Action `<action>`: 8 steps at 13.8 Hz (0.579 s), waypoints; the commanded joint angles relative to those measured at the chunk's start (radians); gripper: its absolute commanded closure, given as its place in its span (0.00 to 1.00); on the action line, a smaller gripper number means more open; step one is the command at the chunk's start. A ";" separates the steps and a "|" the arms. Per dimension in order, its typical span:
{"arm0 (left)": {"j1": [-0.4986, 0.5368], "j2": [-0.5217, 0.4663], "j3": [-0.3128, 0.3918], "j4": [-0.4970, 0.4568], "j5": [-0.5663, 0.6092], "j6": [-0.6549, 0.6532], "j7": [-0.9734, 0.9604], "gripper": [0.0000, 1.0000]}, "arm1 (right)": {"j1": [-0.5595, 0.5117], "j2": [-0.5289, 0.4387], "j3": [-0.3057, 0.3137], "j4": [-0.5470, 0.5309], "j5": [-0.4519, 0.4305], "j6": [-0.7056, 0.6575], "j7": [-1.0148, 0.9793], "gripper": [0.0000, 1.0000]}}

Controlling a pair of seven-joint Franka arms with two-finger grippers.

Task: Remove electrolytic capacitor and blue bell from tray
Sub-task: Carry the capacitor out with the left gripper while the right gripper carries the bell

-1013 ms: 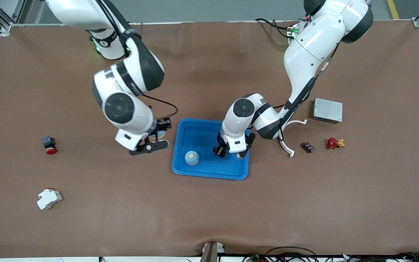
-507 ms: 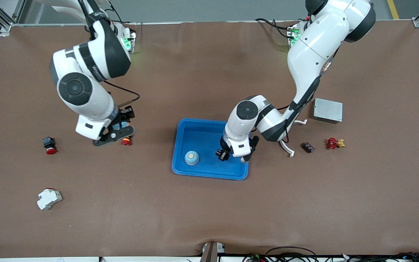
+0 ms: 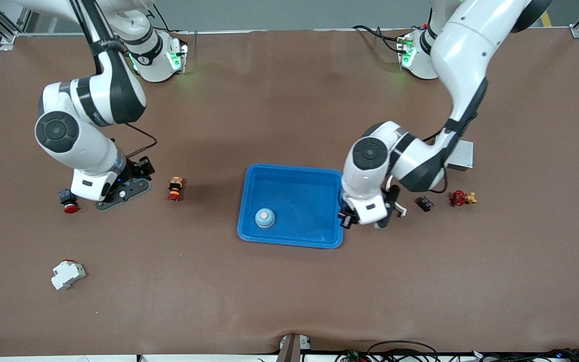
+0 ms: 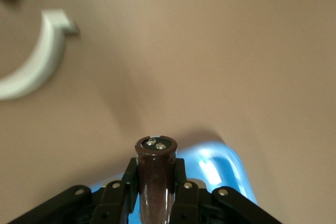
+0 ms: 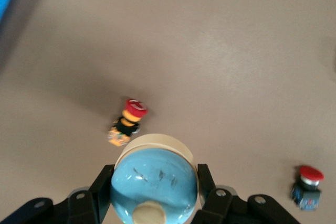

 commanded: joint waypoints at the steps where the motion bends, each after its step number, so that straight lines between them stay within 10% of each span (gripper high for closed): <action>1: 0.161 -0.123 -0.037 -0.174 -0.013 -0.018 0.215 1.00 | -0.064 -0.006 0.020 -0.048 -0.017 0.044 -0.068 0.89; 8: 0.472 -0.139 -0.082 -0.278 0.015 -0.017 0.703 1.00 | -0.153 0.148 0.020 -0.063 -0.017 0.176 -0.198 0.88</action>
